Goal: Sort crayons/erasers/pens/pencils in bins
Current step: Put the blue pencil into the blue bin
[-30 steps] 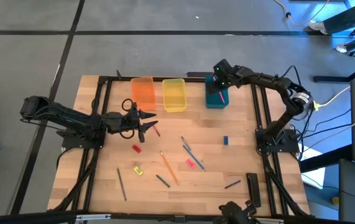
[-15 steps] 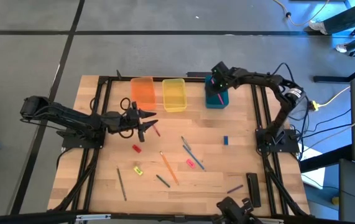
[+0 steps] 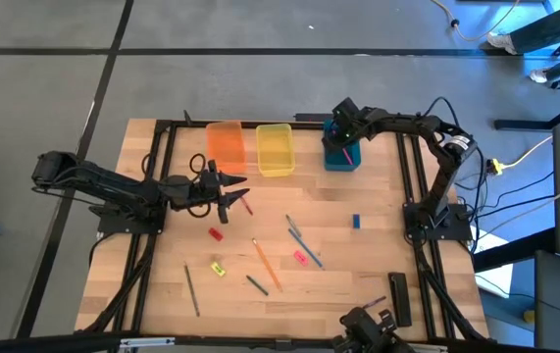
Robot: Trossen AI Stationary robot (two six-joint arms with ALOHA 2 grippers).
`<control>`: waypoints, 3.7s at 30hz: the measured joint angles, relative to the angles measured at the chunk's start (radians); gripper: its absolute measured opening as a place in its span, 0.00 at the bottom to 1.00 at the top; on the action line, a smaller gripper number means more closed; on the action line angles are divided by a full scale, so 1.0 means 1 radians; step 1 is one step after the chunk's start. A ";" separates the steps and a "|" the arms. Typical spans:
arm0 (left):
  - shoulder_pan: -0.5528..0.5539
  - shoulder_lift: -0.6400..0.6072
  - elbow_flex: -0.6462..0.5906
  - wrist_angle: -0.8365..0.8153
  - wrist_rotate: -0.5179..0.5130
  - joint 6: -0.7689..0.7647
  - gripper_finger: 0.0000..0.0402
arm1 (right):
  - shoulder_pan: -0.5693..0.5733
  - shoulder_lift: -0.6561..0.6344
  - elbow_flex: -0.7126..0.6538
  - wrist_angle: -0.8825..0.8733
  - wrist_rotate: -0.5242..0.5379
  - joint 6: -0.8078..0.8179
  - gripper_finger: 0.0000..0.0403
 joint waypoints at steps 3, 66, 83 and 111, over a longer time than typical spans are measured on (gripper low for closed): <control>0.000 0.000 0.000 0.000 0.000 0.000 0.38 | 0.000 0.000 0.000 0.008 0.000 -0.005 0.26; -0.002 0.000 0.001 -0.129 -0.039 0.033 0.38 | 1.070 0.107 0.063 -0.042 0.001 0.517 0.30; -0.021 0.000 0.001 -0.032 -0.038 0.034 0.38 | 1.030 0.129 0.065 -0.107 -0.060 0.498 0.06; -0.026 0.000 0.001 -0.007 -0.041 0.035 0.38 | 0.821 0.134 0.533 -0.505 -0.072 0.202 0.06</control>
